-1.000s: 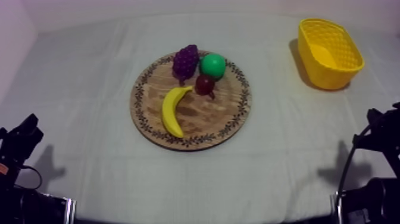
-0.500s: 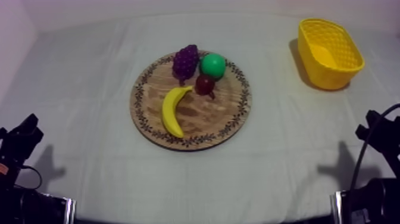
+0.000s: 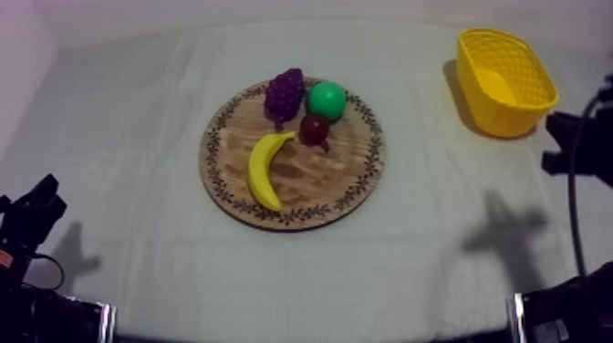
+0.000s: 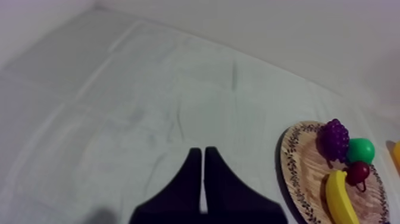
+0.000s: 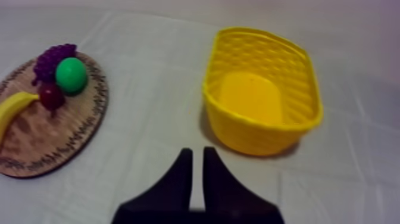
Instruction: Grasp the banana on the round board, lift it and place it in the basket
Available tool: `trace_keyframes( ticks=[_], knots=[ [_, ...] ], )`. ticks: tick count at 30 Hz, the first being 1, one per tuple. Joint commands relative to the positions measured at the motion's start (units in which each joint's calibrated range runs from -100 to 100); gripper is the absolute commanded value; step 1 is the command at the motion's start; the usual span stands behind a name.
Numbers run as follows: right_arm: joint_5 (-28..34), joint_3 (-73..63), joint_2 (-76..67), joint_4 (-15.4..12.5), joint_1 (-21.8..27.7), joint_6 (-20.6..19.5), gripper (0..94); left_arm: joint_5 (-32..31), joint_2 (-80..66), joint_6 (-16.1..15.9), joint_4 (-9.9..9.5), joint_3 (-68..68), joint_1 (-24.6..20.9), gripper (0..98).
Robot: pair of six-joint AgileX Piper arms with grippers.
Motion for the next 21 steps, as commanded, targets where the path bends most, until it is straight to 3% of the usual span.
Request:
trace_keyframes(
  ticks=[1,4,6,21],
  knots=[
    [2.34,-14.48,17.72,3.4,-6.81,-16.75,7.6,0.01,-0.03,-0.01,-0.01,0.03,-0.02,0.1],
    [4.6,-24.06,26.21,4.95,-10.81,-19.55,8.4,0.01,-0.03,0.0,-0.01,0.03,-0.02,0.1],
    [5.46,-29.91,31.39,4.44,-12.62,-20.2,9.0,0.01,-0.03,0.0,-0.01,0.03,-0.02,0.1],
    [22.99,-71.62,65.09,-6.95,-21.64,-17.27,12.6,0.01,-0.03,0.0,-0.01,0.03,-0.02,0.1]
  ],
)
